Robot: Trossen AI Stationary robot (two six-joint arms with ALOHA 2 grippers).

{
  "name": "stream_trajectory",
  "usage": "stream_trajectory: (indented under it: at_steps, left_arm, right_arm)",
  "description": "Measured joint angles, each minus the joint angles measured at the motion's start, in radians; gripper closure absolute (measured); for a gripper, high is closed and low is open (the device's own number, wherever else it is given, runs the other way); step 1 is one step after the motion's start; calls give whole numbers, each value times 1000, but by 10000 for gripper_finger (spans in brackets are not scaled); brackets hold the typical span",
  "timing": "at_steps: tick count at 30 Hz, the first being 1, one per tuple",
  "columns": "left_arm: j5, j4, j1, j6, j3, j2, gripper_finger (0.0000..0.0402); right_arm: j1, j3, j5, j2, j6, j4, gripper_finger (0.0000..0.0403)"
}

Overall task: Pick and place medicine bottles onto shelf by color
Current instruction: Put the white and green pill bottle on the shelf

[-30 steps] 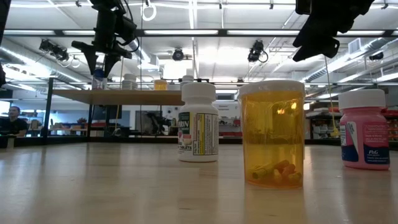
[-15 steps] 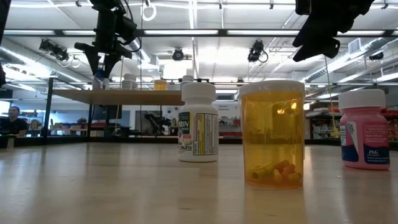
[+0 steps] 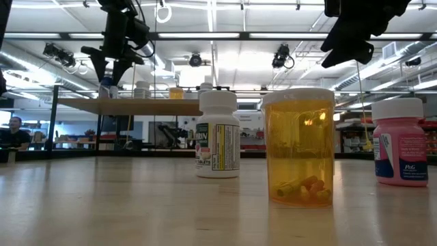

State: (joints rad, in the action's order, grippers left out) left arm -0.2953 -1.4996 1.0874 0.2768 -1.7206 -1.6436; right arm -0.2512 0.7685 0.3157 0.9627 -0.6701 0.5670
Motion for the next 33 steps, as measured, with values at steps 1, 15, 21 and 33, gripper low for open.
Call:
stream_trajectory:
  at_steps: [1, 15, 21, 33]
  left_arm:
    - [0, 0, 0, 0, 0, 0, 147]
    - [0, -7, -14, -9, 0, 19, 136]
    - [1, -62, -51, -10, -71, 34, 129]
    - [120, -69, -338, 83, -419, 109, 136]
  right_arm:
    - [0, 0, 3, 0, 0, 0, 187]
    - [0, 0, 17, 0, -43, 0, 187]
    - [0, 0, 17, 0, -81, -1, 187]
    - [0, 0, -35, 0, -45, -66, 187]
